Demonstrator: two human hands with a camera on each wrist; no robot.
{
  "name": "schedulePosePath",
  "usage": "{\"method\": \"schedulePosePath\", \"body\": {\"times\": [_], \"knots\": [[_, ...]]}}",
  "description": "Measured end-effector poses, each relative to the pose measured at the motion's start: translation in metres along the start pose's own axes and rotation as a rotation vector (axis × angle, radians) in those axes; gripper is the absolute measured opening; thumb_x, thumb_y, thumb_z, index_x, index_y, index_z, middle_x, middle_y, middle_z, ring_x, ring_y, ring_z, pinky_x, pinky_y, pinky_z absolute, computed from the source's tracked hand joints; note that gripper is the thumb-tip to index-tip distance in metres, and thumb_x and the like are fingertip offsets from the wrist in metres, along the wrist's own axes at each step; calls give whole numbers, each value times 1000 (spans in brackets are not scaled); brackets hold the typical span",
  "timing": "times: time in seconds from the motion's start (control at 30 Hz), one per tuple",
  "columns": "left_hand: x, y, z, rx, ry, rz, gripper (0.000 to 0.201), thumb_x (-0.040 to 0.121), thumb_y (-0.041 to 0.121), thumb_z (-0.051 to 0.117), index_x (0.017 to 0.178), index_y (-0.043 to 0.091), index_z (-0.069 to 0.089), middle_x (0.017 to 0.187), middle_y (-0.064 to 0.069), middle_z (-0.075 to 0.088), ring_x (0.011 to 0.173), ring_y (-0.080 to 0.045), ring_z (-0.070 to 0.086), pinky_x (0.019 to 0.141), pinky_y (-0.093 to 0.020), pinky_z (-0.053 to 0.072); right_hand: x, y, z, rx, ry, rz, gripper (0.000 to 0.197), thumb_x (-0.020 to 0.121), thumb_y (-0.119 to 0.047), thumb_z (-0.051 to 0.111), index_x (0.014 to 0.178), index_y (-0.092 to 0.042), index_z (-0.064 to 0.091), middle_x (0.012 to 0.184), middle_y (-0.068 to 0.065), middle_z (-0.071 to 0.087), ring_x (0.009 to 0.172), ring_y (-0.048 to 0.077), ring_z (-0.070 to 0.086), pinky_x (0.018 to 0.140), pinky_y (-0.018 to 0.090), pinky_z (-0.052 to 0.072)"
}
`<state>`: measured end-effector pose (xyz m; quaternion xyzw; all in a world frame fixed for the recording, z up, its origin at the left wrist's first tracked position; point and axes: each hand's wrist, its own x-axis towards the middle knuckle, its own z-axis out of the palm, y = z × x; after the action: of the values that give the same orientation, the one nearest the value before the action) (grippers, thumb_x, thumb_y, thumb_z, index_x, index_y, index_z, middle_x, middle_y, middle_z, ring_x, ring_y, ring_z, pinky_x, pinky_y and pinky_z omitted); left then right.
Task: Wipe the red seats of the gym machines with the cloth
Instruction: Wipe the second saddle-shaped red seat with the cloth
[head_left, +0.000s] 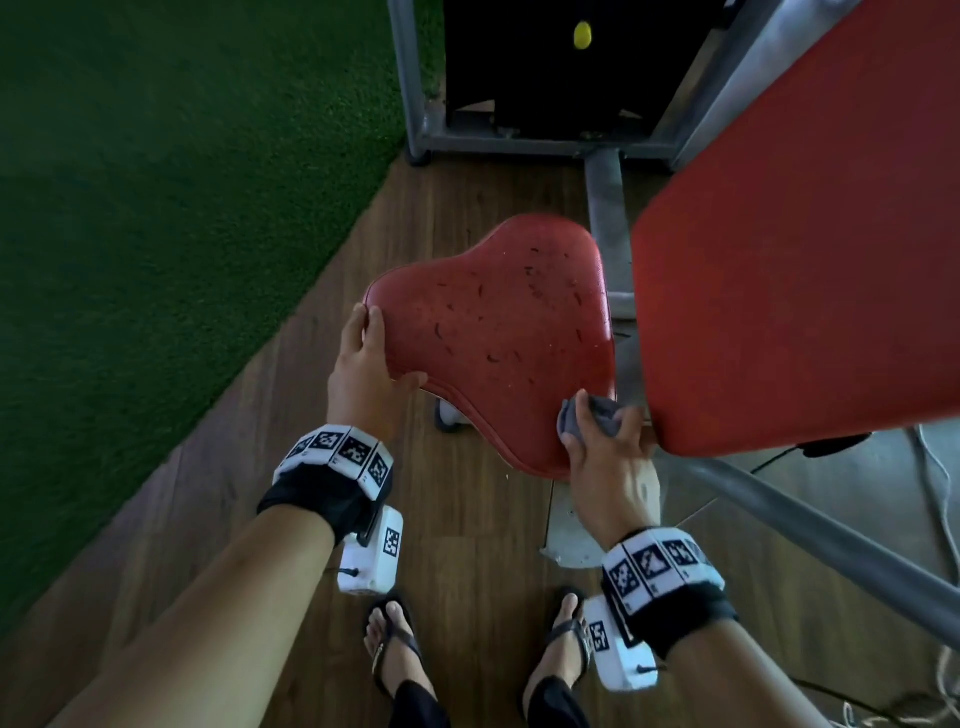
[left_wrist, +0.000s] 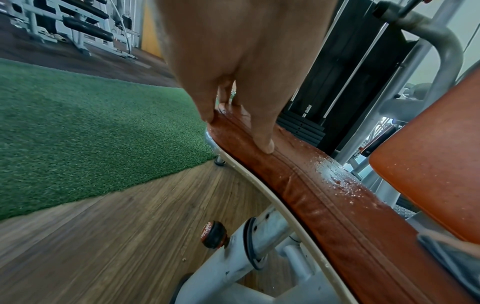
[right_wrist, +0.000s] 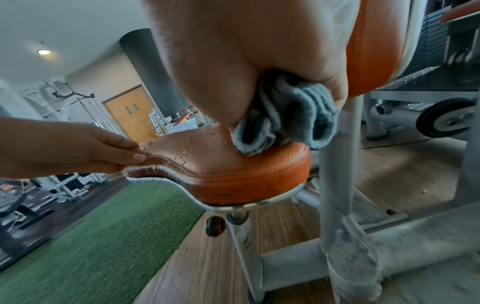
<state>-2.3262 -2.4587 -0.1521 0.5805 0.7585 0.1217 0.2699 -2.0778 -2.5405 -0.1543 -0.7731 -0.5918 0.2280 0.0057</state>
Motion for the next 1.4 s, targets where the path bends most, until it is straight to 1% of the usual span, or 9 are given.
{"method": "schedulePosePath", "body": {"times": [0.13, 0.27, 0.37, 0.5, 0.7, 0.9, 1.13, 1.27, 1.4], "knots": [[-1, -2, 1, -28, 22, -2, 94, 82, 29, 76, 155, 17, 18, 163, 2, 11, 144, -23, 28, 114, -38, 29, 16, 4, 3, 17, 4, 1, 52, 98, -45, 40, 148, -35, 29, 126, 4, 25, 105, 29, 48, 80, 45, 54], [-2, -4, 2, -53, 15, -7, 95, 82, 30, 77, 155, 18, 18, 163, 3, 11, 133, -26, 46, 113, -40, 34, 39, -2, 1, 17, 52, 26, 52, 98, -43, 42, 148, -32, 31, 127, 6, 28, 112, 28, 42, 90, 47, 48], [-3, -3, 1, -46, 16, -5, 93, 83, 29, 76, 155, 17, 18, 163, 2, 10, 139, -25, 38, 113, -39, 32, 21, -8, 3, 26, 45, -14, 53, 98, -41, 43, 148, -28, 31, 128, 7, 28, 107, 28, 47, 84, 40, 50], [-3, -3, 2, -39, 26, 10, 93, 83, 30, 75, 155, 18, 18, 163, 2, 10, 144, -22, 29, 113, -37, 31, -5, -15, 15, -13, 35, -138, 55, 96, -39, 46, 148, -24, 34, 129, 11, 32, 110, 33, 46, 76, 46, 55], [-3, -1, 2, -49, 31, -4, 93, 83, 28, 76, 156, 18, 18, 163, 5, 10, 145, -20, 26, 114, -35, 28, 28, -30, 9, -68, 52, -158, 51, 97, -43, 42, 146, -29, 36, 130, 8, 30, 112, 28, 41, 82, 47, 53], [-4, -3, 2, -69, 30, -3, 94, 83, 29, 76, 156, 19, 17, 163, 5, 10, 145, -21, 26, 114, -37, 28, 2, -27, 13, -60, 37, -283, 51, 96, -42, 45, 145, -32, 37, 129, 7, 35, 106, 27, 47, 77, 45, 55], [-4, -4, 2, -70, 21, -5, 95, 83, 28, 76, 156, 21, 15, 163, 7, 8, 145, -20, 27, 114, -36, 29, 56, -50, 6, -29, 122, -248, 47, 96, -40, 49, 142, -32, 44, 128, 6, 35, 106, 27, 42, 87, 41, 48], [-4, -5, 2, -82, 26, 3, 94, 84, 25, 75, 156, 20, 15, 163, 6, 9, 143, -19, 29, 112, -32, 29, 39, -47, 6, -56, 82, -285, 49, 97, -41, 47, 144, -32, 40, 129, 7, 33, 106, 27, 42, 86, 40, 49], [-4, -7, 4, -90, 36, 7, 94, 83, 26, 76, 156, 20, 16, 163, 6, 10, 145, -19, 26, 113, -35, 29, 26, -40, 13, -84, 19, -300, 50, 98, -43, 43, 146, -35, 34, 128, 6, 30, 107, 27, 40, 87, 43, 49]]}}
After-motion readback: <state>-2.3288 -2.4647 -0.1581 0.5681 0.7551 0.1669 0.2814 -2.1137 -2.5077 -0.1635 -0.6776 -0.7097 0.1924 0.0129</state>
